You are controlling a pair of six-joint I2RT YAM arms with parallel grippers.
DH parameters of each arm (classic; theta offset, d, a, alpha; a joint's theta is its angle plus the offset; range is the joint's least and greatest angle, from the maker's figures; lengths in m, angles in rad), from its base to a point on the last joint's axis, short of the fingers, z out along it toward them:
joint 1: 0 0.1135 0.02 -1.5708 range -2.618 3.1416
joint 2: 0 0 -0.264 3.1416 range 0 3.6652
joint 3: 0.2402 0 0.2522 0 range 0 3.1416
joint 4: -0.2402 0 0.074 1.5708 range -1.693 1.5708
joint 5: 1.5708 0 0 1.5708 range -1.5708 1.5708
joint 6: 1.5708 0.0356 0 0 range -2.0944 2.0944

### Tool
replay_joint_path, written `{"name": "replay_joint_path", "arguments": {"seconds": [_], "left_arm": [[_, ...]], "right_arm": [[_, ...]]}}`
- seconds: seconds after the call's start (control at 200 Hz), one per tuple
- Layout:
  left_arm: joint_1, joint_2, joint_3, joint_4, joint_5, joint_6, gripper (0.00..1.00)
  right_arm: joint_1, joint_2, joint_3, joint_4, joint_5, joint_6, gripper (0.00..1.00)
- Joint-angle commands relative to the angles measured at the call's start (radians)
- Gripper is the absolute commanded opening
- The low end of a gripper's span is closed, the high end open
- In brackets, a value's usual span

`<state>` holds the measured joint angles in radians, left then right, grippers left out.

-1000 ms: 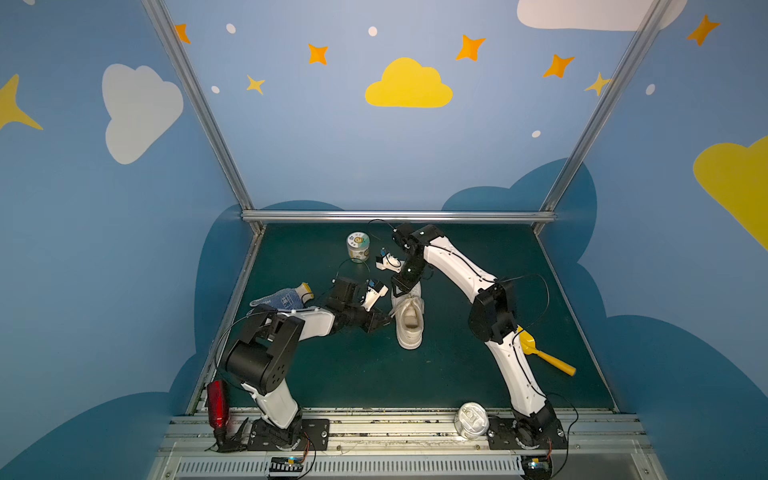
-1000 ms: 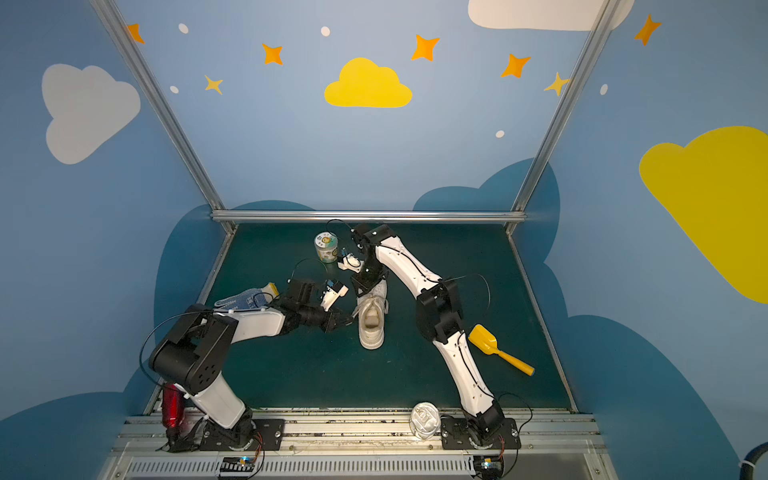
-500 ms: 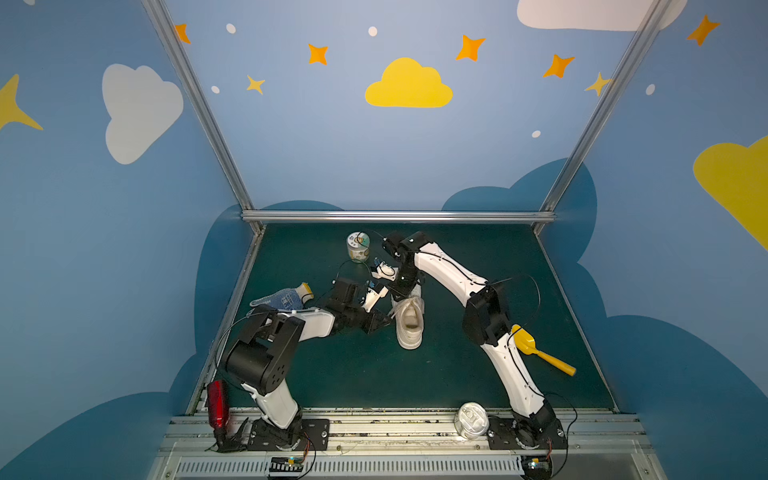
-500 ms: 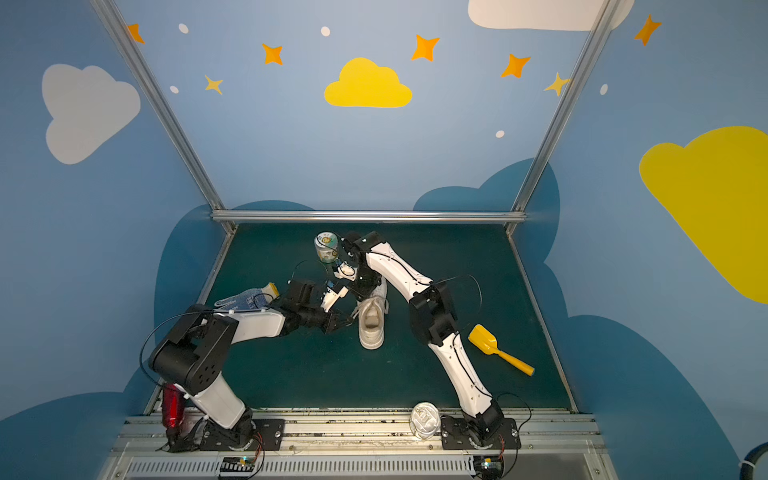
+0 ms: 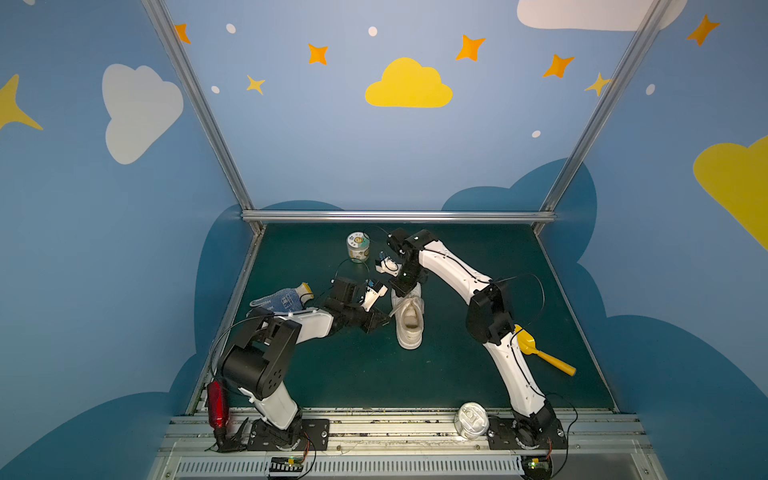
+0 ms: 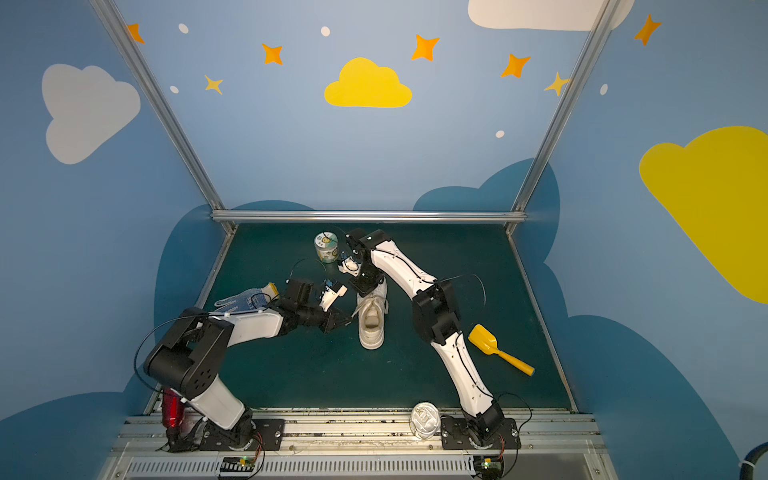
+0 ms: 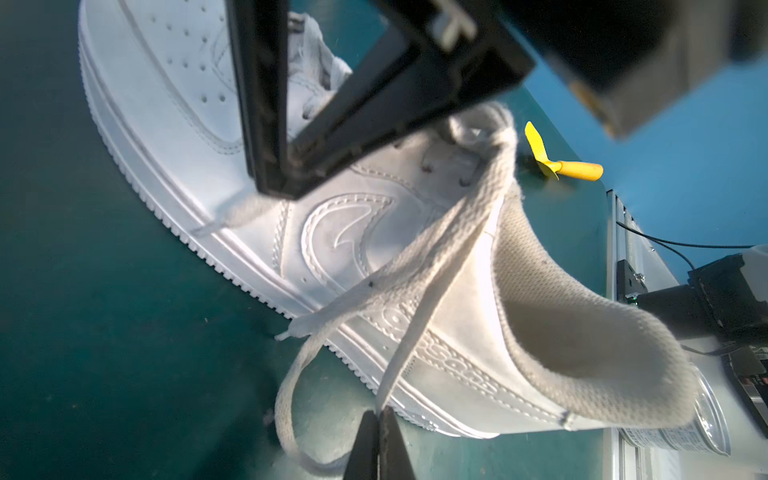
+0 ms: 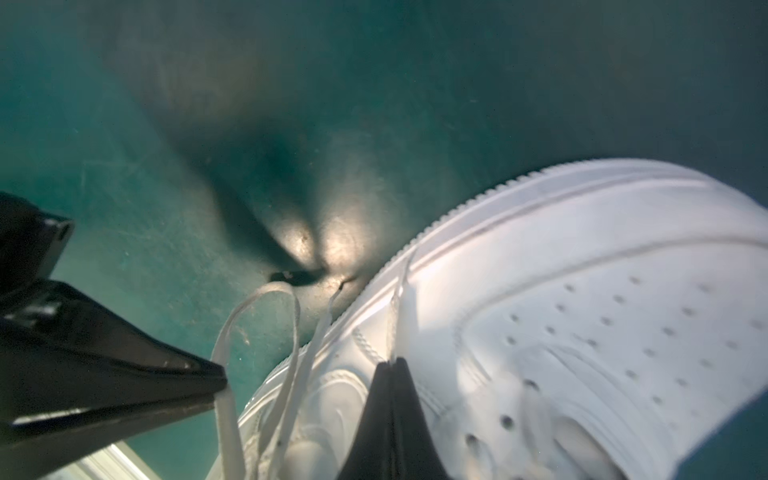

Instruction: Tie the shoes

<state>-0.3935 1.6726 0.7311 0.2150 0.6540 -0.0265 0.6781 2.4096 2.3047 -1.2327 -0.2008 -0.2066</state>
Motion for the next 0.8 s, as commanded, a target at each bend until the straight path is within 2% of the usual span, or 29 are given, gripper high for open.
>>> {"name": "replay_joint_path", "arguments": {"seconds": [0.0, 0.13, 0.255, 0.796], "left_arm": [[-0.001, -0.030, 0.022, -0.032, 0.001, 0.025, 0.07], [-0.001, -0.033, 0.028, -0.040, -0.002, 0.030, 0.07], [0.000, -0.032, 0.071, -0.090, -0.013, 0.054, 0.07], [0.074, -0.021, 0.273, -0.362, -0.048, 0.189, 0.07]], "right_arm": [[-0.024, -0.075, -0.017, 0.032, -0.061, 0.068, 0.00], [-0.031, -0.105, -0.061, 0.062, -0.065, 0.094, 0.00], [-0.049, -0.149, -0.129, 0.123, -0.078, 0.170, 0.00], [-0.100, -0.403, -0.472, 0.384, 0.024, 0.375, 0.00]]}}
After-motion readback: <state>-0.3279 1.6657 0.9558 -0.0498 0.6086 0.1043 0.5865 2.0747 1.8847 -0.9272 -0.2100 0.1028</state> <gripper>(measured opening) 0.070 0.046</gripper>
